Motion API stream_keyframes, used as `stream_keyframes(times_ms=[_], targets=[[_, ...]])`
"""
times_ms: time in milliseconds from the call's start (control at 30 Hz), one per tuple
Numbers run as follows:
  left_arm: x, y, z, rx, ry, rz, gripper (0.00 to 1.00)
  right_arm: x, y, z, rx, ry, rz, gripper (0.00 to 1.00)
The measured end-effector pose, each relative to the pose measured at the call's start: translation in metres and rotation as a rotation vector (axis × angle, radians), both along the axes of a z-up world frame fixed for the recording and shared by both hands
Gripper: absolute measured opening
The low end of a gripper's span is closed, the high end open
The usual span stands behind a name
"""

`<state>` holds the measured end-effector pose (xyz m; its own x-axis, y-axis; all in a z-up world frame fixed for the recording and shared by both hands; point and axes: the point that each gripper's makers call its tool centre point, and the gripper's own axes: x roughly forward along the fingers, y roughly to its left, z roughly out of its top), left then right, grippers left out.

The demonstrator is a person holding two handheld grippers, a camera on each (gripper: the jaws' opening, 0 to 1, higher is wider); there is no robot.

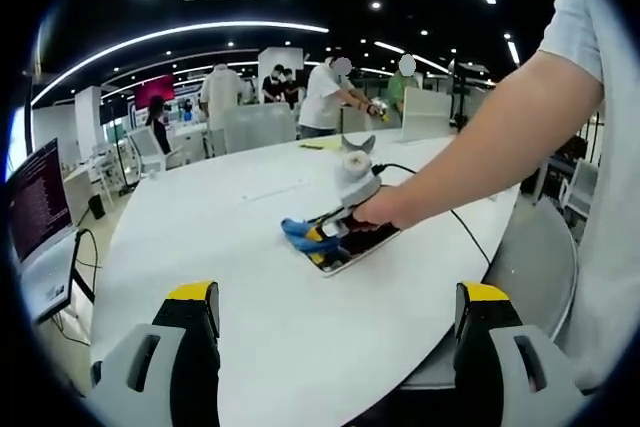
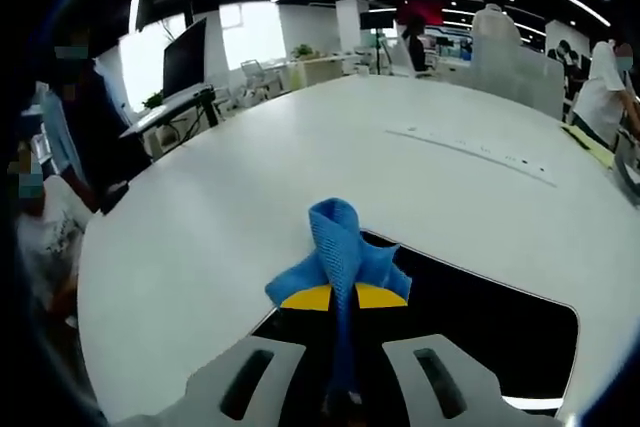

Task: Wipe the mirror surface with the cleaning cloth until all visible marks leave the cleaned area.

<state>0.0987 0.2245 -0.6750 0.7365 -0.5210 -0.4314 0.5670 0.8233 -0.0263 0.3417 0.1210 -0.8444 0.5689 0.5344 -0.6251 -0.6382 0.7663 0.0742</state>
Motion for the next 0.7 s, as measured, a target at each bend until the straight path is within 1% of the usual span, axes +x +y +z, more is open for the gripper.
stream_keyframes(times_ms=[333, 567, 700], targets=[[-0.008, -0.002, 0.002, -0.005, -0.008, -0.005, 0.99, -0.015, 0.002, 0.0, 0.0, -0.001, 0.01, 0.01], [-0.015, -0.003, 0.001, 0.001, -0.011, -0.018, 0.99, -0.028, 0.004, 0.0, 0.002, -0.006, 0.01, 0.01], [-0.017, -0.001, 0.0, -0.001, -0.008, -0.019, 0.99, -0.032, 0.004, -0.001, 0.008, -0.005, 0.003, 0.01]])
